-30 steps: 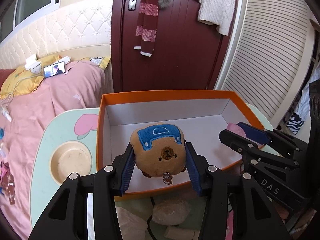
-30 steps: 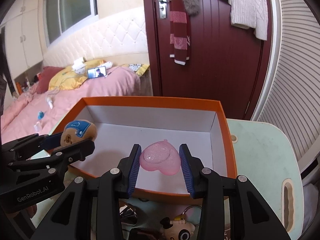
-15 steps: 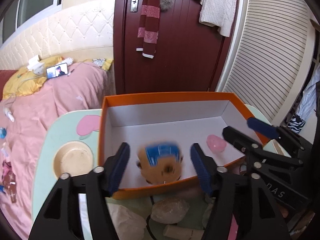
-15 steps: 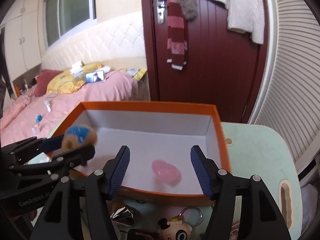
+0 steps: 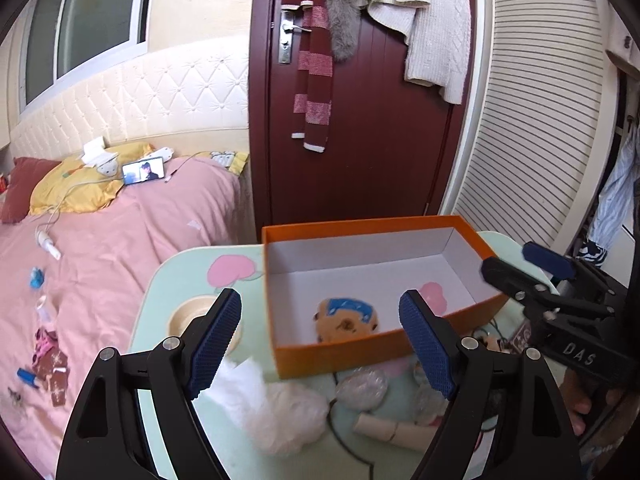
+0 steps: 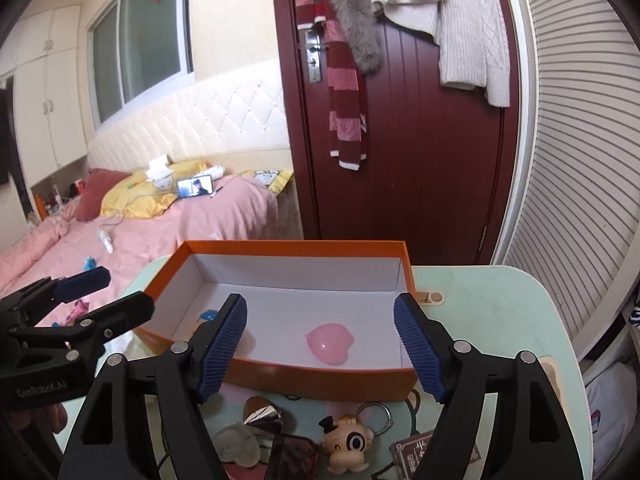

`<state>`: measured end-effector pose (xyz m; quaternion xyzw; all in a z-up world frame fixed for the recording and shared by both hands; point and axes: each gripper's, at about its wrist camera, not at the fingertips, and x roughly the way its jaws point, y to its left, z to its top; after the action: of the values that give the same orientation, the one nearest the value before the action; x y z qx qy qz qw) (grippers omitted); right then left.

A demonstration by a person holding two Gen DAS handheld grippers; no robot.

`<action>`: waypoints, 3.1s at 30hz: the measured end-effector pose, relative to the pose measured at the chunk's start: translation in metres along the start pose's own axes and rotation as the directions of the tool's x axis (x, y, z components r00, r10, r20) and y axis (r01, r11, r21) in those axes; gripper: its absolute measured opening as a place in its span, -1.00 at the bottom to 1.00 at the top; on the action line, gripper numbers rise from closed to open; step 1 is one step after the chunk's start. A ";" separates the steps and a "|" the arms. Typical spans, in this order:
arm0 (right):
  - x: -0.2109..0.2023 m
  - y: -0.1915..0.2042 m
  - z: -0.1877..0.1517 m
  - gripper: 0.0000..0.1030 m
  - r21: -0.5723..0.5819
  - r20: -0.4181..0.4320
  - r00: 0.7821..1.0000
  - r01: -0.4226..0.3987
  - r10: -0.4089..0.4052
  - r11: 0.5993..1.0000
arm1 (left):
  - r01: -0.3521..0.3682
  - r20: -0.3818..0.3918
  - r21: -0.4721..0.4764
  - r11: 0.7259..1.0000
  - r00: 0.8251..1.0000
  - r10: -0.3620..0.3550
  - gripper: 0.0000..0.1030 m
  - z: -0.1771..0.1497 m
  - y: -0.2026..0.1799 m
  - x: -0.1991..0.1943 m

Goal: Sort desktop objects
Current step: 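Grasp the white tissue on the table with the left tool, then grasp the white lotion tube with the right tool while the left tool holds the tissue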

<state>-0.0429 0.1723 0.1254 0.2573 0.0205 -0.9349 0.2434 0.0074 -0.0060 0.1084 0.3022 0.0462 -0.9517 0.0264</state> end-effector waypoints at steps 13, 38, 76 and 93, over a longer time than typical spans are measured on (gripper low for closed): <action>-0.051 -0.004 -0.055 0.99 0.096 0.027 0.998 -0.060 0.057 0.994 | -0.045 -0.125 -0.208 0.977 0.992 0.019 0.58 -0.072 0.060 -0.013; -0.038 -0.005 -0.079 0.99 0.159 -0.131 0.982 -0.115 0.136 0.981 | -0.035 -0.180 -0.111 0.993 0.984 0.015 -0.50 -0.073 0.038 0.037; 0.010 0.089 -0.095 -0.03 -0.274 -0.369 0.895 -0.362 0.250 0.891 | -0.101 -0.154 -0.066 0.993 0.984 0.089 -0.48 -0.083 0.031 0.029; 0.026 0.099 -0.102 -0.62 -0.271 -0.307 0.930 -0.289 0.202 0.918 | -0.105 -0.153 -0.064 0.992 0.984 0.095 -0.48 -0.083 0.030 0.030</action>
<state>0.0324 0.0900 0.0331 0.3423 0.1680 -0.8372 0.3920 0.0332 -0.0276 0.0214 0.3735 0.0670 -0.9216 0.0815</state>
